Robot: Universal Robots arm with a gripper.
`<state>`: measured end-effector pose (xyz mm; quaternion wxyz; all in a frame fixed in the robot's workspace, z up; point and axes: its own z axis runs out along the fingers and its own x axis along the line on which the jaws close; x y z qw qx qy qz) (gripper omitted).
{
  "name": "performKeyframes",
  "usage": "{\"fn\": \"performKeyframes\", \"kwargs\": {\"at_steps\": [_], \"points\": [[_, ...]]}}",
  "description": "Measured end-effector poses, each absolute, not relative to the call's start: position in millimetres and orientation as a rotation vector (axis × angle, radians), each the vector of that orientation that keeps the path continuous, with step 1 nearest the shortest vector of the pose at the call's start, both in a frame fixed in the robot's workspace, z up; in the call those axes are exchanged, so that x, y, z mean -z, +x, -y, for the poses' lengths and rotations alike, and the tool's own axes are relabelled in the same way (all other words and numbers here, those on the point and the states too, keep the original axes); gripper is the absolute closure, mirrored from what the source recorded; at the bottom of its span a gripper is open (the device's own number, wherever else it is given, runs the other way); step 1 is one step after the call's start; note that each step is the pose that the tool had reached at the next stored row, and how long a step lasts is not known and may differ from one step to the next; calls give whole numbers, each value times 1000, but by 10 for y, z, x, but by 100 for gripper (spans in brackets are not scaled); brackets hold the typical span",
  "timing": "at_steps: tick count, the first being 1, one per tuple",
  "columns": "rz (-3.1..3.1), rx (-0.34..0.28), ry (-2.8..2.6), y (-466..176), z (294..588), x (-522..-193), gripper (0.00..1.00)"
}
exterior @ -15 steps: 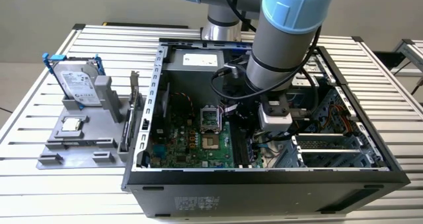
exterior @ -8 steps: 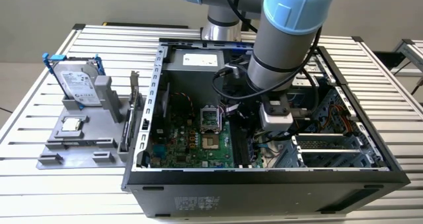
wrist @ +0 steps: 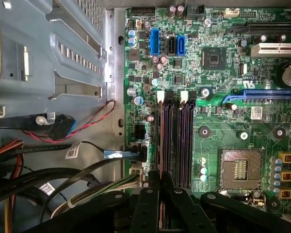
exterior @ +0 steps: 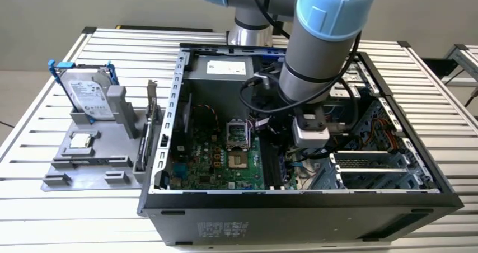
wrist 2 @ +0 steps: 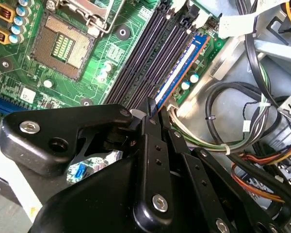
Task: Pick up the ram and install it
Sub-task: 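Insert the ram into the slot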
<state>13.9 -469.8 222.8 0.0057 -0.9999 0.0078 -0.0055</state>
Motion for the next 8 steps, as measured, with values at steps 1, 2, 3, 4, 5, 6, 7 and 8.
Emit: {"fn": "performKeyframes", "kwargs": {"at_steps": [1,2,3,4,5,6,7,8], "points": [[-24,17,-3130,139,4695,-2218,100],[-24,17,-3130,139,4693,-2211,100],[-24,17,-3130,139,4690,-2205,100],[-24,17,-3130,139,4687,-2201,100],[-24,17,-3130,139,4683,-2196,100],[-24,17,-3130,139,4680,-2190,100],[-24,17,-3130,139,4679,-2186,100],[-24,17,-3130,139,4679,-2185,100]]}}
